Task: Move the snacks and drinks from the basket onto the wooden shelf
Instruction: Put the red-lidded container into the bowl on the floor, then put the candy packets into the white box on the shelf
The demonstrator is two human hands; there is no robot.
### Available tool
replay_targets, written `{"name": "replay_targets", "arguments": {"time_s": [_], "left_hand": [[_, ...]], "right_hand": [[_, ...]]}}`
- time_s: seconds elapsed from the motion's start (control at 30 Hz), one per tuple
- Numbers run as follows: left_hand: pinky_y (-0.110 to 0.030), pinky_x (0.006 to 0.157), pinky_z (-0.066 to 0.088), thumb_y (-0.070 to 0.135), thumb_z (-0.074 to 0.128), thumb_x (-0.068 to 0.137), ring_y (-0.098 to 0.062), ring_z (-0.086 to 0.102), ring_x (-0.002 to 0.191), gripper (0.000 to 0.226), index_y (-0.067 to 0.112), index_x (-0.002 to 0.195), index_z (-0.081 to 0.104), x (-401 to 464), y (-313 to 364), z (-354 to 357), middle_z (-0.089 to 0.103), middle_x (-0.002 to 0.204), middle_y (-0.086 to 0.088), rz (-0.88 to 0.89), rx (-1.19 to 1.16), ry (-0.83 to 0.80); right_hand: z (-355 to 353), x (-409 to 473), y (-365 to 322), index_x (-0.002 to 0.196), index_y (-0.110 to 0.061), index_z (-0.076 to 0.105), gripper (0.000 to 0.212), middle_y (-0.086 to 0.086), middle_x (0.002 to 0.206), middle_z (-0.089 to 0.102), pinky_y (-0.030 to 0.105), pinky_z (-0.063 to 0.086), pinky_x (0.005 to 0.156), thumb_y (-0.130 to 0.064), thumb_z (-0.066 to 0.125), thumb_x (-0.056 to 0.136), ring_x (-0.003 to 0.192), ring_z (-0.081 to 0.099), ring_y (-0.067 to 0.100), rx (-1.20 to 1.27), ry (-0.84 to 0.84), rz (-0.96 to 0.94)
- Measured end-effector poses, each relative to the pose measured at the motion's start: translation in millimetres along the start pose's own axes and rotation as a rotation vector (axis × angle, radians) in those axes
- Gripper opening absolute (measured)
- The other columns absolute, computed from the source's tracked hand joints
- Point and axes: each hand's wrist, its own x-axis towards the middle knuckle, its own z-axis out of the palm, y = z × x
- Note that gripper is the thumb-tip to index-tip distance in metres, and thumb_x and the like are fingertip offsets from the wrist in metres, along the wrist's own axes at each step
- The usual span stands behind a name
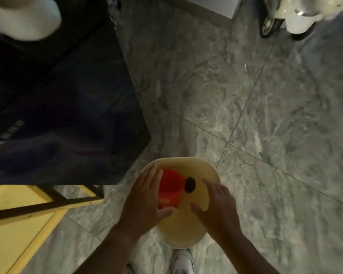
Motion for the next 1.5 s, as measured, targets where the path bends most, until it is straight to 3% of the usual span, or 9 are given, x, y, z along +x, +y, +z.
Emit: {"name": "replay_targets", "arguments": {"time_s": [0.1, 0.2, 0.37, 0.63, 0.77, 1.07, 1.2, 1.33, 1.5], "left_hand": [[-0.039, 0.119, 0.029, 0.075, 0.051, 0.081, -0.01, 0.017, 0.148, 0.093, 0.027, 0.154, 0.019, -2.0, 13.7, -29.9, 0.017, 0.162, 0.01, -0.067, -0.082, 0.068], [-0.038, 0.116, 0.032, 0.075, 0.039, 0.086, -0.007, 0.019, 0.147, 0.082, 0.033, 0.153, 0.021, -12.9, 27.4, -76.0, 0.016, 0.162, 0.014, -0.095, -0.111, 0.1], [-0.026, 0.117, 0.02, 0.072, 0.034, 0.091, -0.005, 0.02, 0.146, 0.074, 0.031, 0.152, 0.027, -48.3, 49.6, -177.7, 0.021, 0.161, 0.014, -0.128, -0.081, 0.23], [-0.029, 0.112, 0.036, 0.069, 0.039, 0.09, -0.003, 0.035, 0.137, 0.064, 0.035, 0.144, 0.038, -162.0, 66.9, -371.9, 0.04, 0.15, 0.013, -0.115, -0.036, 0.549], [-0.029, 0.112, 0.035, 0.065, 0.045, 0.09, -0.006, 0.037, 0.136, 0.061, 0.037, 0.143, 0.037, -252.5, 48.5, -439.4, 0.04, 0.15, 0.014, -0.19, 0.0, 0.682], [-0.038, 0.116, 0.034, 0.073, 0.029, 0.088, -0.018, 0.035, 0.141, 0.075, 0.027, 0.146, 0.04, -515.6, -58.4, -487.2, 0.037, 0.155, 0.006, -0.504, 0.094, 0.882], [-0.034, 0.113, 0.036, 0.069, 0.038, 0.09, -0.018, 0.039, 0.139, 0.072, 0.024, 0.146, 0.04, -611.0, -100.8, -479.2, 0.038, 0.154, 0.004, -0.686, 0.061, 0.957], [-0.027, 0.114, 0.027, 0.065, 0.044, 0.092, -0.014, 0.026, 0.146, 0.072, 0.028, 0.152, 0.027, -659.6, -129.5, -455.0, 0.027, 0.16, 0.008, -0.804, -0.056, 0.957], [-0.029, 0.112, 0.032, 0.06, 0.054, 0.091, -0.014, 0.025, 0.145, 0.075, 0.03, 0.152, 0.022, -650.1, -162.5, -418.4, 0.018, 0.162, 0.009, -0.901, -0.174, 0.863]], "right_hand": [[-24.0, -0.8, -16.5, 0.131, -0.026, 0.051, 0.064, -0.009, 0.132, 0.059, 0.043, 0.046, 0.101, -0.053, 0.068, 0.075, 0.126, 0.051, 0.017, 0.009, 0.02, -0.033], [-59.3, -2.9, -48.7, 0.143, -0.026, 0.044, 0.073, -0.008, 0.149, 0.047, 0.043, 0.04, 0.111, -0.063, 0.051, 0.081, 0.137, 0.041, 0.016, -0.01, 0.014, -0.079], [-137.0, -11.5, -127.8, 0.148, -0.027, 0.039, 0.074, -0.01, 0.156, 0.038, 0.039, 0.035, 0.115, -0.065, 0.039, 0.085, 0.142, 0.035, 0.017, -0.035, 0.047, -0.265], [-263.0, -59.7, -299.8, 0.144, -0.02, 0.047, 0.068, -0.001, 0.151, 0.046, 0.033, 0.039, 0.106, -0.061, 0.047, 0.09, 0.138, 0.042, 0.018, 0.005, 0.282, -0.565], [-283.7, -116.5, -387.7, 0.148, -0.021, 0.039, 0.07, 0.0, 0.153, 0.043, 0.045, 0.048, 0.104, -0.057, 0.056, 0.09, 0.139, 0.04, 0.021, 0.049, 0.338, -0.714], [-206.1, -289.6, -570.0, 0.15, -0.028, 0.037, 0.068, -0.009, 0.158, 0.034, 0.036, 0.03, 0.116, -0.063, 0.045, 0.092, 0.146, 0.027, 0.014, 0.099, 0.253, -1.095], [-146.4, -358.4, -631.3, 0.148, -0.027, 0.04, 0.068, -0.007, 0.156, 0.038, 0.039, 0.041, 0.111, -0.062, 0.048, 0.091, 0.142, 0.035, 0.017, 0.118, 0.138, -1.203], [-94.1, -390.9, -665.7, 0.148, -0.029, 0.04, 0.066, -0.008, 0.155, 0.039, 0.032, 0.044, 0.107, -0.059, 0.054, 0.092, 0.139, 0.039, 0.016, 0.09, 0.014, -1.252], [-29.9, -369.0, -670.1, 0.148, -0.029, 0.038, 0.064, -0.007, 0.156, 0.037, 0.032, 0.044, 0.108, -0.055, 0.056, 0.092, 0.14, 0.039, 0.016, 0.006, -0.166, -1.223]]}}
